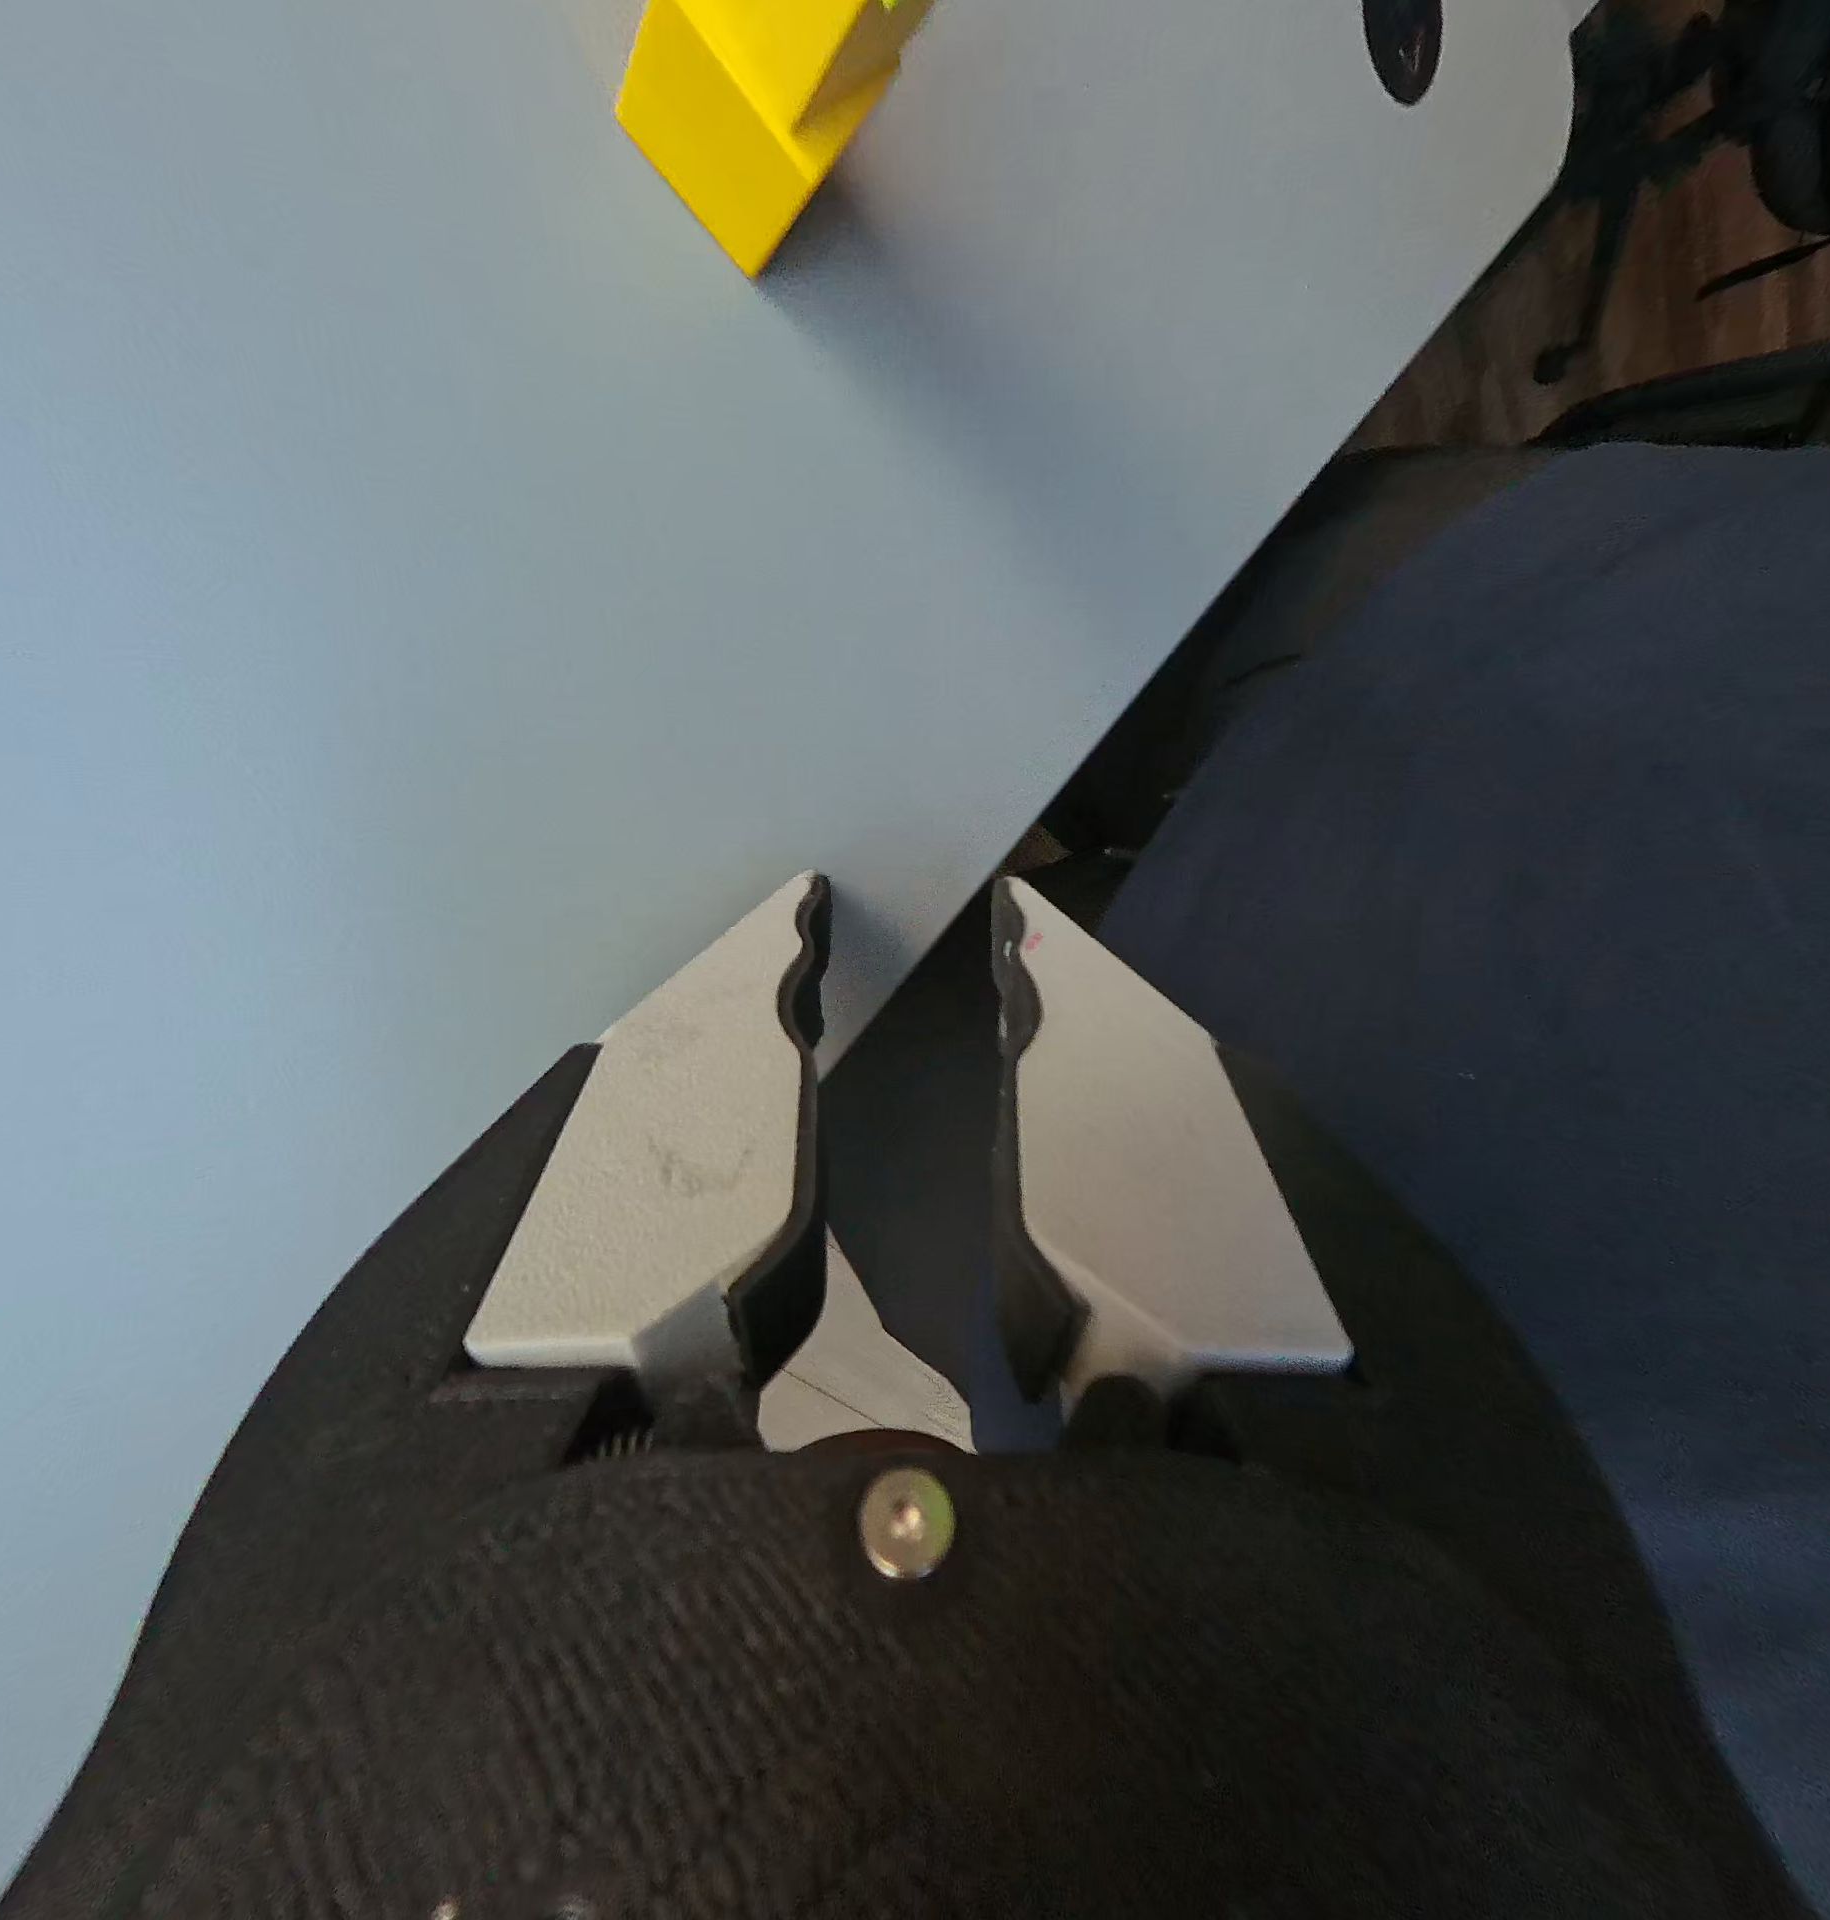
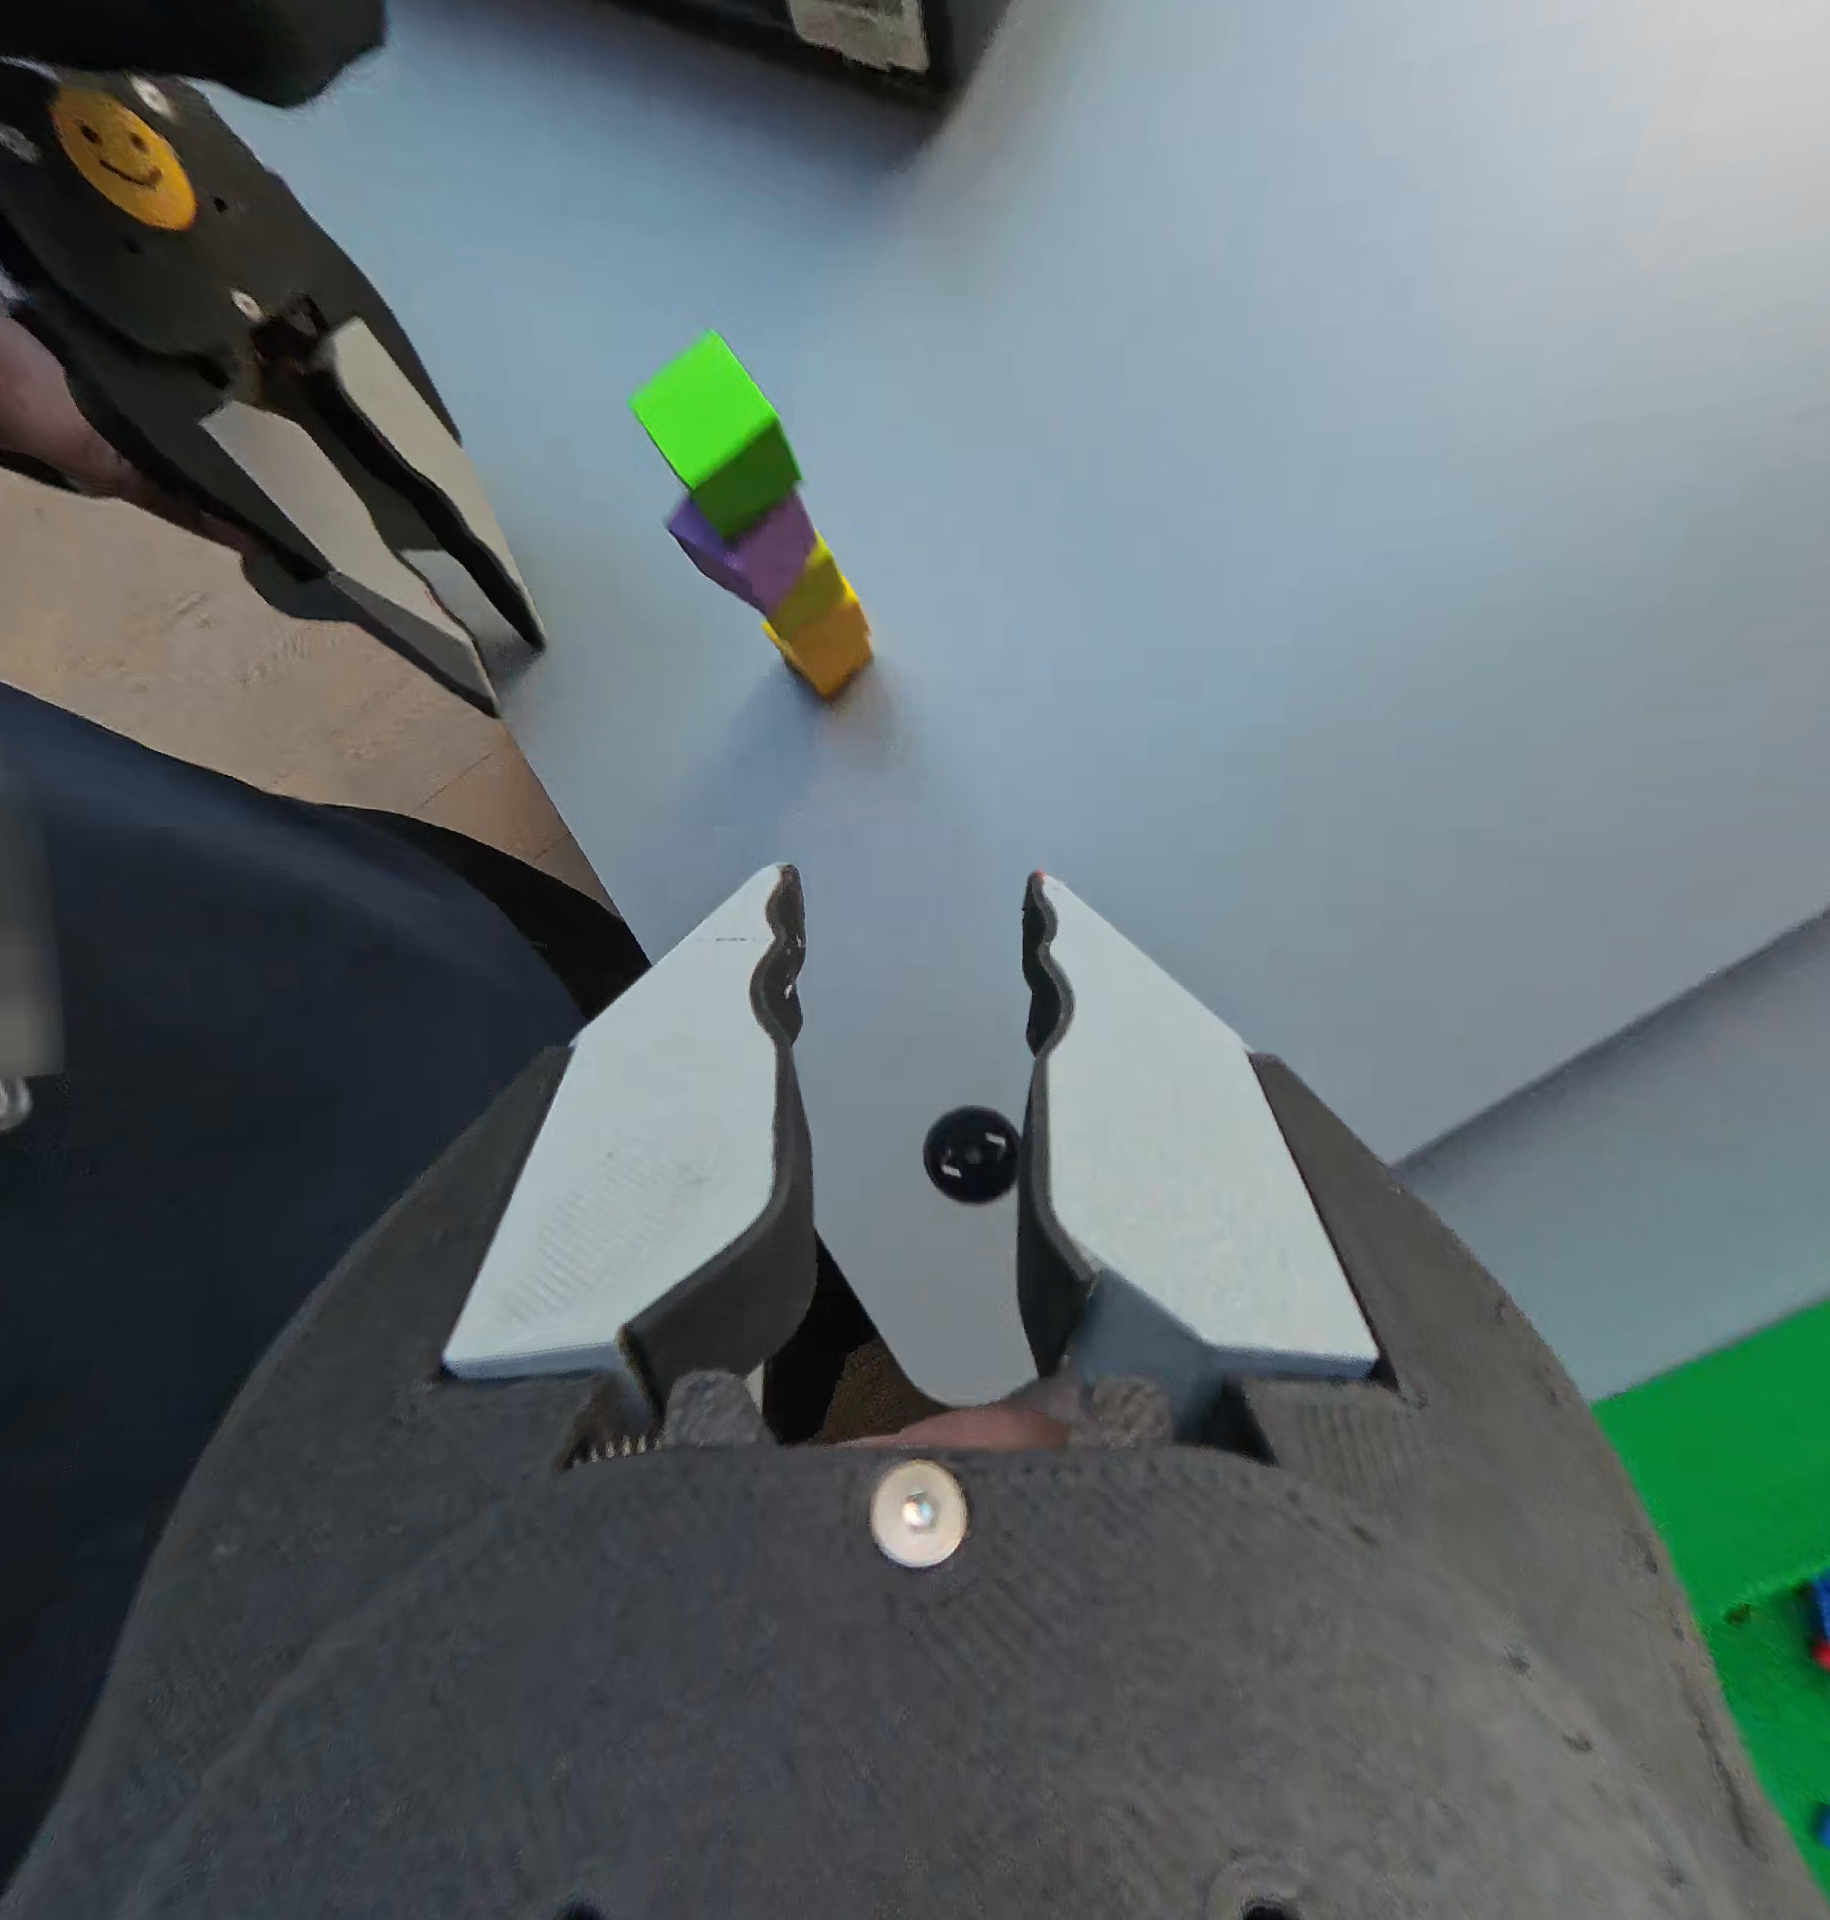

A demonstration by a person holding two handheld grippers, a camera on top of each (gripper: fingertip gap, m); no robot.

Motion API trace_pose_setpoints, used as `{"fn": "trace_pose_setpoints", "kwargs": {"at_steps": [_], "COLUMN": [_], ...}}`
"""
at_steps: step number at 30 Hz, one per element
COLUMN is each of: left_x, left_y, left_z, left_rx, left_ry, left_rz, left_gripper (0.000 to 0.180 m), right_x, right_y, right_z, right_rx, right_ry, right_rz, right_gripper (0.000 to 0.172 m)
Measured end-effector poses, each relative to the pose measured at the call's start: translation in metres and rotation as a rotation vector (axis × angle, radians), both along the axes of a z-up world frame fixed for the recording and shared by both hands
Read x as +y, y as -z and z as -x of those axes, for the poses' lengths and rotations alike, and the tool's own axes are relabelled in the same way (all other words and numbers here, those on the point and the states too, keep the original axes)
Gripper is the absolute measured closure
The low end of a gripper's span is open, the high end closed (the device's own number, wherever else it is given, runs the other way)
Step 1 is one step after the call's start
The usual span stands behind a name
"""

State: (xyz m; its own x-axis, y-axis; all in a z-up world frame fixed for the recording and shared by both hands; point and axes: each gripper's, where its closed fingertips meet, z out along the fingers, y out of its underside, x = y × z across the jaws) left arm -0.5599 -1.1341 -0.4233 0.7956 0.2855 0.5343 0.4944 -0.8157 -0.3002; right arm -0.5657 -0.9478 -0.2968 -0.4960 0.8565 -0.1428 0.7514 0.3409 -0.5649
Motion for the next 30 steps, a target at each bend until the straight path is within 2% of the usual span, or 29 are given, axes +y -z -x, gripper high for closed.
{"fn": "trace_pose_setpoints", "kwargs": {"at_steps": [6,10,15,17,24,27,30], "left_x": [0.033,0.061,0.13,0.146,0.149,0.147,0.143], "left_y": [0.003,0.002,-0.044,-0.059,-0.068,-0.062,-0.054], "left_z": [0.019,0.03,0.058,0.074,0.066,0.049,0.035], "left_rx": [0.012,0.054,0.16,0.223,0.238,0.215,0.211], "left_ry": [-0.094,-0.167,-0.291,-0.357,-0.466,-0.476,-0.458], "left_rz": [0.036,0.107,0.118,0.18,0.328,0.359,0.397], "left_gripper": [0.158,0.158,0.161,0.161,0.16,0.159,0.159], "right_x": [0.102,0.166,0.246,0.278,0.365,0.376,0.37], "right_y": [0.018,0.025,0.045,0.053,0.065,0.066,0.064], "right_z": [-0.036,-0.047,-0.065,-0.074,-0.09,-0.089,-0.086], "right_rx": [-0.02,0.01,0.034,0.021,0.008,0.014,0.019], "right_ry": [0.228,0.259,0.19,0.162,0.134,0.171,0.187], "right_rz": [0.038,0.094,0.11,0.104,0.084,0.14,0.216], "right_gripper": [0.134,0.135,0.135,0.136,0.137,0.137,0.138]}}
